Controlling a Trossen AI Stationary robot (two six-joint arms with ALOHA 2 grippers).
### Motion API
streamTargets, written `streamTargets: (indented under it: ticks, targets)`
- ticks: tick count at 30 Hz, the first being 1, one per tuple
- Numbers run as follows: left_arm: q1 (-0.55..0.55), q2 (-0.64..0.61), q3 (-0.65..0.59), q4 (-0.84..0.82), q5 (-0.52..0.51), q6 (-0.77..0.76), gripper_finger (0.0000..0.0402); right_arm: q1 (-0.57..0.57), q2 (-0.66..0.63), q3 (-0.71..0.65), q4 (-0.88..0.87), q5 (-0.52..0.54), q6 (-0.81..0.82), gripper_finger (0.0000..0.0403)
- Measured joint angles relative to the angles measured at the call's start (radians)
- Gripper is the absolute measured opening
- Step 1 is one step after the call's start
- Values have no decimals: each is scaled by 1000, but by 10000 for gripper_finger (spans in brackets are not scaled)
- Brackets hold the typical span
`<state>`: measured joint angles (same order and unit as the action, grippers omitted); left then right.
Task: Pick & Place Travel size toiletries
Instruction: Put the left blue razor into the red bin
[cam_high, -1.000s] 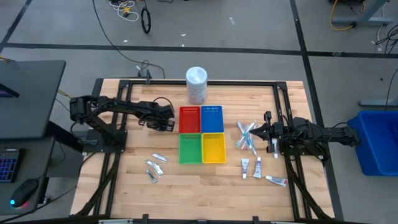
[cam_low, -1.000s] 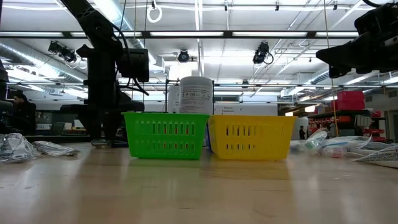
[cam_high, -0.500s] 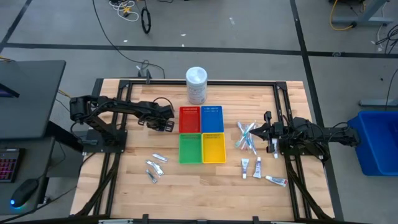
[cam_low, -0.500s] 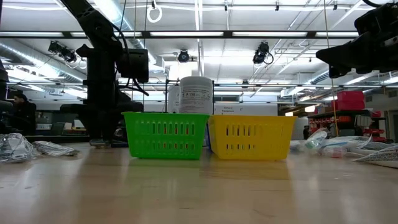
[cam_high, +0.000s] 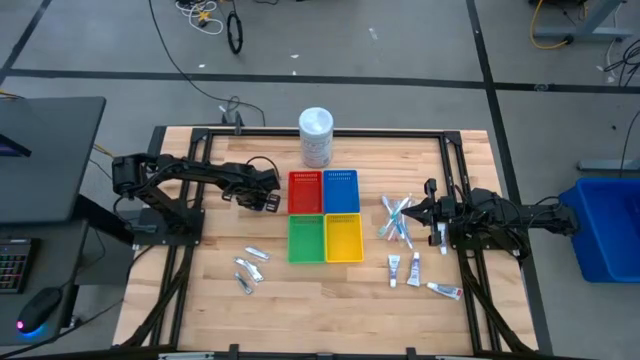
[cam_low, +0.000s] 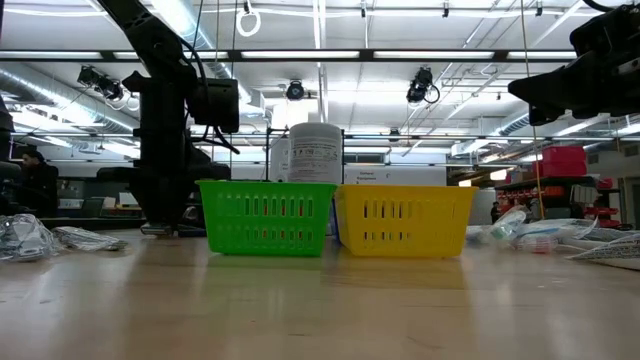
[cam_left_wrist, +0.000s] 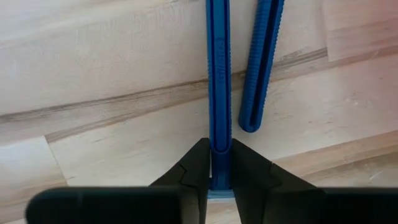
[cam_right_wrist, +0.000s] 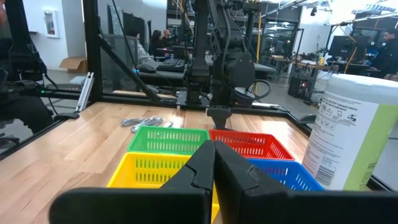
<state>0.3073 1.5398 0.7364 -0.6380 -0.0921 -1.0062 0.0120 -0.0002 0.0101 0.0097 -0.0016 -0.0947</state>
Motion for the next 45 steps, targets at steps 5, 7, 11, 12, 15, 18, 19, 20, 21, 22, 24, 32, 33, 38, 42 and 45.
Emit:
streamTargets:
  ticks: [5, 7, 11, 12, 15, 18, 19, 20, 21, 22, 24, 32, 33, 38, 42, 45]
  targets:
    - [0, 0, 0, 0, -1, 0, 50, 0, 0, 0, 0, 0, 0, 13]
    - [0, 0, 0, 0, -1, -3, 50, 0, 0, 0, 0, 0, 0, 13]
    - [0, 0, 0, 0, -1, -4, 52, 0, 0, 0, 0, 0, 0, 13]
    - [0, 0, 0, 0, -2, -4, 52, 0, 0, 0, 0, 0, 0, 13]
    - [0, 0, 0, 0, -8, -4, 49, 0, 0, 0, 0, 0, 0, 13]
    - [0, 0, 0, -7, -3, -4, 44, 0, 0, 0, 0, 0, 0, 14]
    - [0, 0, 0, -14, -1, -3, 44, 0, 0, 0, 0, 0, 0, 13]
    - [0, 0, 0, -22, 1, -4, 44, 0, 0, 0, 0, 0, 0, 13]
    - [0, 0, 2, -36, 2, -3, 46, 0, 0, 0, 0, 0, 0, 13]
    - [0, 0, 6, -55, 4, -2, 47, 0, 0, 0, 0, 0, 0, 13]
    - [0, 0, 19, -96, 6, 16, 50, 0, 0, 0, 0, 0, 0, 14]
    - [0, -54, 91, -188, 8, 72, 43, 0, 0, 0, 0, 0, 0, 14]
    - [0, -65, 99, -197, 14, 80, 43, 0, 0, 0, 0, 0, 0, 13]
    - [0, -120, 129, -235, 40, 134, 48, 0, 0, 0, 0, 0, 0, 14]
    - [0, -167, 142, -241, 43, 156, 42, 0, 0, 0, 0, 0, 0, 13]
    - [-1, -196, 157, -236, 36, 177, 41, 0, 0, 0, 0, 0, 0, 13]
